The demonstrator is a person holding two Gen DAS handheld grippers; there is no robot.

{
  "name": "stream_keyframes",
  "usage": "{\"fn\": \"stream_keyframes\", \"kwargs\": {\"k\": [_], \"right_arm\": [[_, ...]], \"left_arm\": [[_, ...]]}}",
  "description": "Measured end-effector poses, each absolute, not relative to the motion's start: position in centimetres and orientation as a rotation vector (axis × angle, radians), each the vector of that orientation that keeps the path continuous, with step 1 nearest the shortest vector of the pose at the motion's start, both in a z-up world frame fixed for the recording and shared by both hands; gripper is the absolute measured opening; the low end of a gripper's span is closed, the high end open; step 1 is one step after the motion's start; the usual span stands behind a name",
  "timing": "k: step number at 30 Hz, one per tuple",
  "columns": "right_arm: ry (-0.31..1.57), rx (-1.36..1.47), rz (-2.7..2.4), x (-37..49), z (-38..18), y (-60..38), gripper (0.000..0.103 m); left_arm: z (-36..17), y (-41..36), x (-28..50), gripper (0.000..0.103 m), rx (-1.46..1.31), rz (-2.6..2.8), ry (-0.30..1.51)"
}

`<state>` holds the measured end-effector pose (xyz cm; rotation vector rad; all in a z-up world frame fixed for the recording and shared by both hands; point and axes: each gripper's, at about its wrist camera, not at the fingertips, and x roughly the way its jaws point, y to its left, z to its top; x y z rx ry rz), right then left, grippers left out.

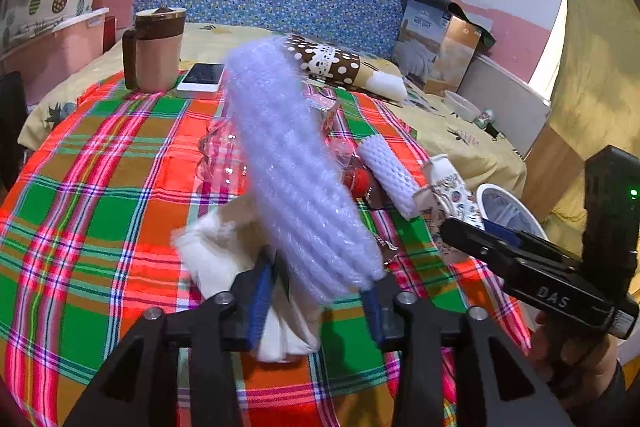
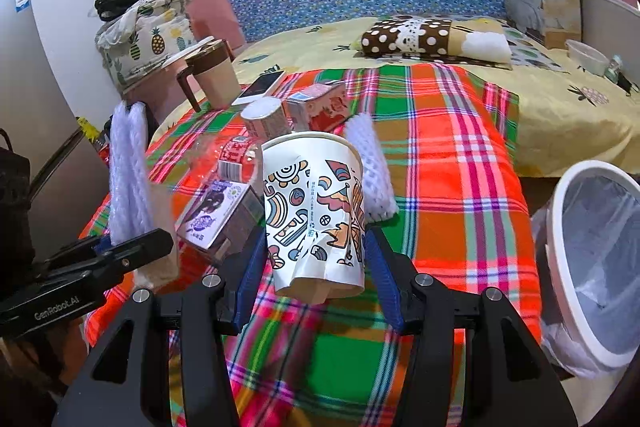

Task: Collect trash
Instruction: 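Lift the paper cup with the right tool while the left tool lifts the foam net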

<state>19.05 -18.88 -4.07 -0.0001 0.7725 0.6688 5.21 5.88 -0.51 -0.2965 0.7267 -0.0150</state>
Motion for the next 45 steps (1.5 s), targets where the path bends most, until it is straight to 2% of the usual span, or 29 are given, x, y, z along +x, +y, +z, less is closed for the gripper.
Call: {"fn": "stream_keyframes", "kwargs": {"k": [15, 28, 33, 37, 40, 45], "right_arm": [[0.772, 0.01, 0.664, 19.4, -4.7, -19.8, 0.052], [0.777, 0.009, 0.669, 19.3, -4.9, -19.9, 0.052], [0.772, 0.01, 0.667, 19.2, -4.8, -20.1, 0.052], [0.769, 0.014, 0.665, 18.9, -4.7, -20.3, 0.052], [0.764, 0.015, 0.664, 18.8, -4.6, -20.4, 0.052], [0.745, 0.02, 0.666, 18.5, -4.0, -20.7, 0.052]], "left_arm": [[1.2, 6.7, 6.1, 0.05, -0.215, 0.105, 0.667], [0.1, 6.6, 4.4, 0.049, -0.162, 0.187, 0.661], [0.0, 5.5, 3.8, 0.044, -0.136, 0.154, 0.664], [-0.7, 5.2, 4.5, 0.024, -0.13, 0.138, 0.704], [-0.9, 5.0, 4.6, 0.016, -0.119, 0.139, 0.713], [-0.4, 4.9, 4.2, 0.014, -0.151, 0.116, 0.707]]}}
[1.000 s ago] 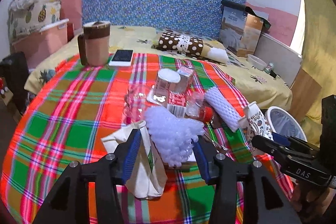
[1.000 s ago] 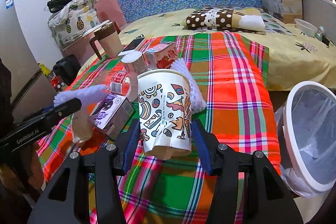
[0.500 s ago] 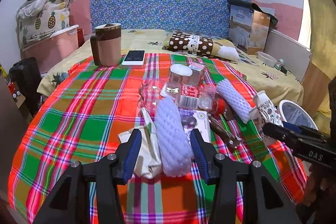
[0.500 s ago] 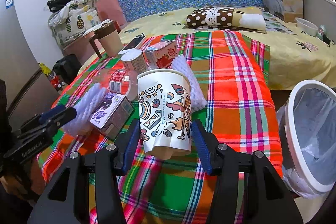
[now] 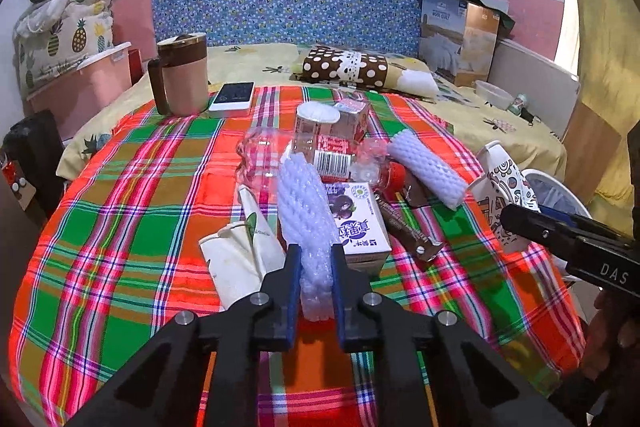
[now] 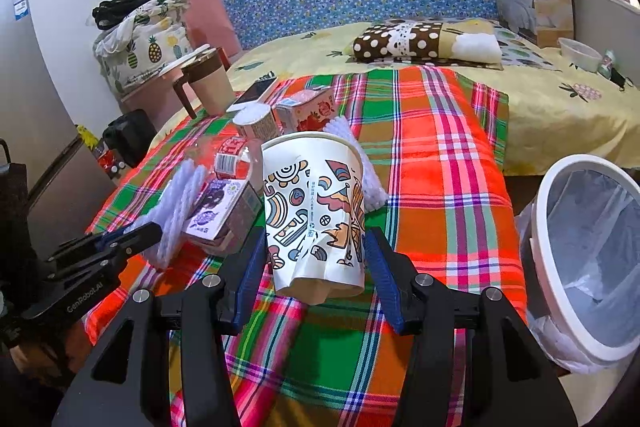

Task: Collect trash
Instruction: 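Lift the paper cup with the right tool while the left tool lifts the foam net, then carry both items over the white trash bin and open both tools to drop them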

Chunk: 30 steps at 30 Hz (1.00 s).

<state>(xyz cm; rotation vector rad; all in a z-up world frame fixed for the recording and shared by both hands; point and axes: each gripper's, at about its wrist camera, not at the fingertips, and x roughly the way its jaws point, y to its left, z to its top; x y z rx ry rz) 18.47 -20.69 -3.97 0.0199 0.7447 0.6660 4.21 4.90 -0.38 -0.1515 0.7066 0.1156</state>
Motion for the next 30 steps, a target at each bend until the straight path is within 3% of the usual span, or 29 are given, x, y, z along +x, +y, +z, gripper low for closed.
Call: {"fn": "stream_keyframes", "kwargs": {"k": [12, 30], "right_arm": [[0.711, 0.049, 0.599, 18.1, -3.0, -23.9, 0.052], [0.758, 0.133, 0.205, 19.7, -5.1, -36.4, 0.052]], "left_arm": [[2.8, 1.2, 5.1, 0.013, -0.172, -0.025, 0.644], [1.2, -15.3, 13.8, 0.013, -0.084, -0.453, 0.744]]}}
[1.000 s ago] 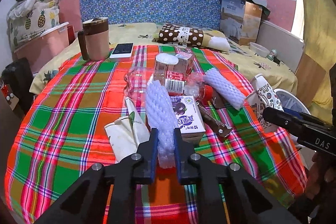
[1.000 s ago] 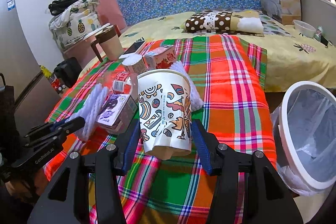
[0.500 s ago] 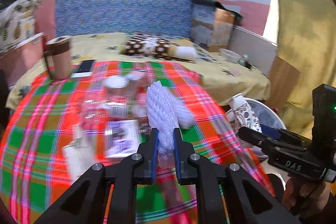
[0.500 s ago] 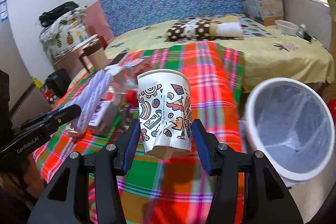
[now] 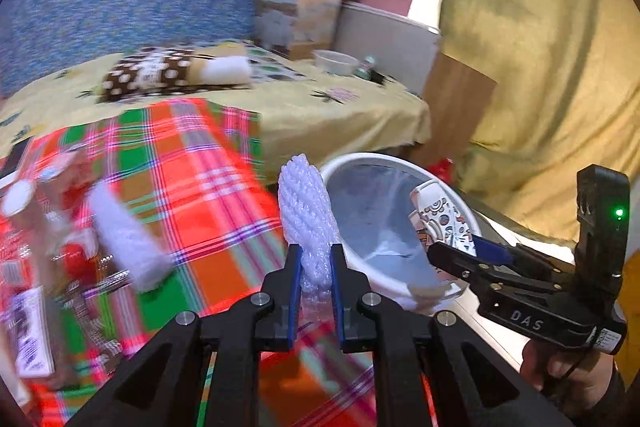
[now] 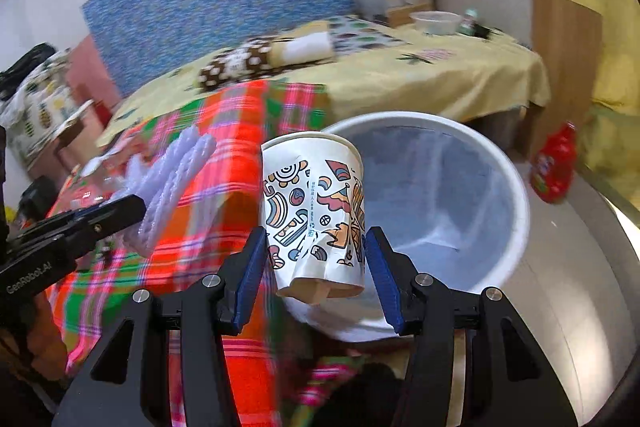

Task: Collect trash
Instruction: 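Carry both items over the white trash bin and open both tools to drop them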

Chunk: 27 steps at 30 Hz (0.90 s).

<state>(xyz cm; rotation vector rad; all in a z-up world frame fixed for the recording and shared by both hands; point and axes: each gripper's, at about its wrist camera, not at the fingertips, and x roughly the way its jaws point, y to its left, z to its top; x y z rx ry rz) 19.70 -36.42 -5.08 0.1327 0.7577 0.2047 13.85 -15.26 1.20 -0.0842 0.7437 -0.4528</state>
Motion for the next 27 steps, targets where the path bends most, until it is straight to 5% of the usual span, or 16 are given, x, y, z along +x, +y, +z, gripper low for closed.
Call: {"fn": "stream_keyframes", "kwargs": {"k": [15, 20, 23, 27], "right_arm": [[0.817, 0.151, 0.135, 21.3, -6.4, -39.3, 0.053], [0.822, 0.151, 0.132, 21.5, -6.6, -39.6, 0.054], [0.818, 0.156, 0.132, 21.3, -6.5, -39.7, 0.068], [0.801, 0.166, 0.128, 20.8, -6.0, -39.8, 0.068]], "left_arm": [[-1.1, -21.9, 17.9, 0.015, -0.071, -0.595, 0.82], [-1.3, -21.8, 18.5, 0.03, -0.103, -0.596, 0.835], [-1.2, -21.6, 18.4, 0.03, -0.108, -0.591, 0.836], [-0.8, -21.0, 18.0, 0.03, -0.12, -0.587, 0.822]]}}
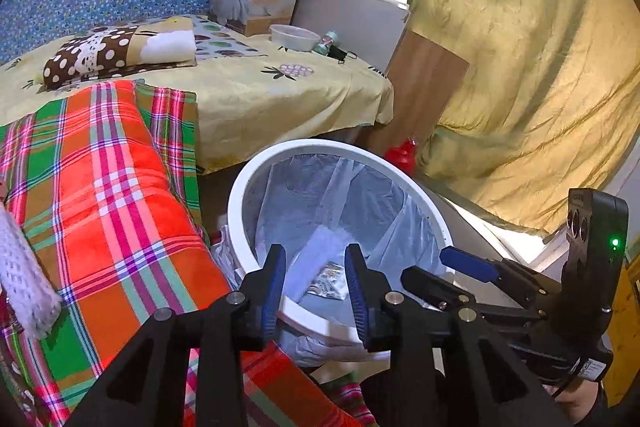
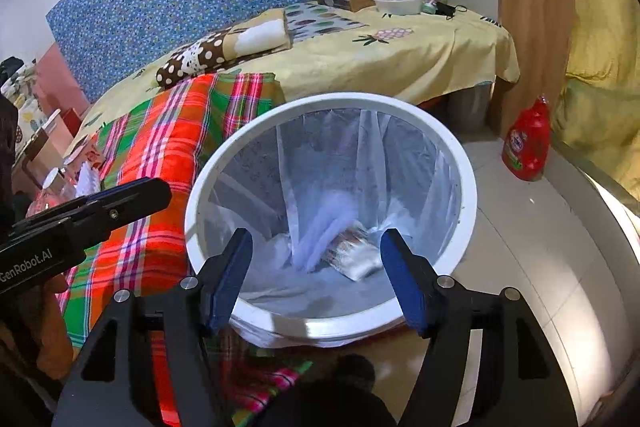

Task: Collect trash
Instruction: 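Carry both items over the white trash bin and open both tools to drop them, then move both open tools back over the trash on the bed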

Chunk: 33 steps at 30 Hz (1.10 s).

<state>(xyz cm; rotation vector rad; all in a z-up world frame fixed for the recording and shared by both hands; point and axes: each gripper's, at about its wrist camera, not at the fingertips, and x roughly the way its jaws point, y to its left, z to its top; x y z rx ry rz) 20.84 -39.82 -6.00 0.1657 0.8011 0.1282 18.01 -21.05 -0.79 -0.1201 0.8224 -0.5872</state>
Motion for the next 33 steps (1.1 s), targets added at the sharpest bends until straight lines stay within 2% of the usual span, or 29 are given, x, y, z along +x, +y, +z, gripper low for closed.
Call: {"fn": "stream_keyframes", "kwargs": {"k": [15, 33], "right_arm": [[0.694, 0.16, 0.265, 18.5, -3.5, -36.2, 0.068], [0.711, 0.102, 0.519, 17.4, -3.0, -28.4, 0.068]], "left_arm": [[0.7, -14.3, 13.4, 0.03, -0.156, -0.404, 0.768], [0.9, -4.4, 7.5, 0.03, -0.207, -0.144, 0.707]]}}
